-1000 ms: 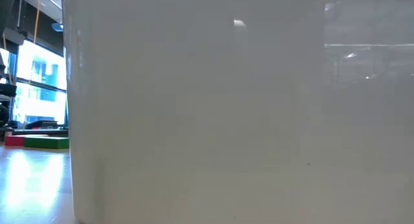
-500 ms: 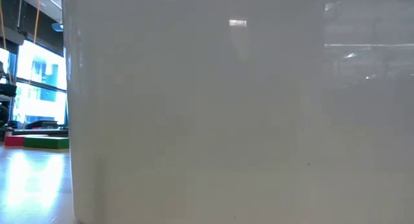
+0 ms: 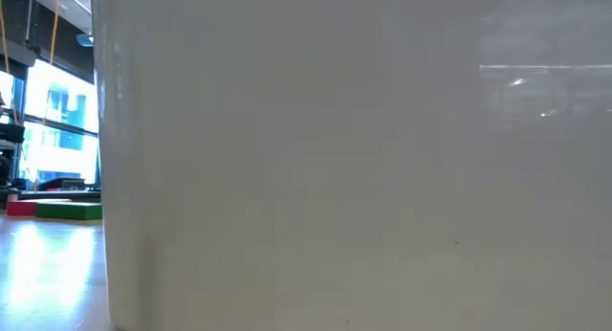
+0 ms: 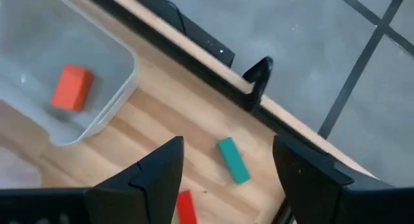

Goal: Sort & place blocks by color
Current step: Put the green block into the white bin

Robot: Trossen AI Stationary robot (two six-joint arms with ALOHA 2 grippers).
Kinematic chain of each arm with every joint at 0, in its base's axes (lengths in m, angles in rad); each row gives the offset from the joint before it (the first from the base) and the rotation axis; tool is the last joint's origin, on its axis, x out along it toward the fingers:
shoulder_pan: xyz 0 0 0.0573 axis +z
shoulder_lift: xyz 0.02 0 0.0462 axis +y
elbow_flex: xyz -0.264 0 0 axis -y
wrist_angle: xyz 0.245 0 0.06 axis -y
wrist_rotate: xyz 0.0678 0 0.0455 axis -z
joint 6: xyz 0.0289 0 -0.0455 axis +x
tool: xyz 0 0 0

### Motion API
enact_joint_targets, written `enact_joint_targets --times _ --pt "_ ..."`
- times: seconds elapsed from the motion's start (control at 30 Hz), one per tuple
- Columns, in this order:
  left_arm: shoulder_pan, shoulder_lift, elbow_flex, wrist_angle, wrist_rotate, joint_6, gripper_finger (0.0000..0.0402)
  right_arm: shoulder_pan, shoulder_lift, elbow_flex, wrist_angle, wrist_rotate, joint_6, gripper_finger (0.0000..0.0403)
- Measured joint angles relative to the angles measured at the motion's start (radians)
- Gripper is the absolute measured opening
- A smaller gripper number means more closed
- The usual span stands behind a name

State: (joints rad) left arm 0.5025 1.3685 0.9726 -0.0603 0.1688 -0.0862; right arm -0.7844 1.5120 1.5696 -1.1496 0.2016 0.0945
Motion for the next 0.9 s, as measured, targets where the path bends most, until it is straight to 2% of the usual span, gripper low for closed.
enact_joint_targets --times 0.17,0.37,0.6,0.9 --pt "0.052 0.0 0.0 -0.125 0.0 -0.008 0.023 -0.074 0.0 0.0 0.031 -0.035 -0.092 0.0228" --pt "0.094 0.0 0.0 -0.262 -0.001 -0.008 0.023 -0.172 0.022 0.0 0.044 -0.124 -0.179 0.0228" --pt "0.106 0.0 0.0 -0.257 -0.001 -0.008 0.023 -0.237 0.144 0.0 0.03 -0.16 -0.237 0.0228" --pt "0.106 0.0 0.0 -0.258 -0.001 -0.008 0.023 -0.243 0.276 0.0 -0.09 -0.174 -0.374 0.0228"
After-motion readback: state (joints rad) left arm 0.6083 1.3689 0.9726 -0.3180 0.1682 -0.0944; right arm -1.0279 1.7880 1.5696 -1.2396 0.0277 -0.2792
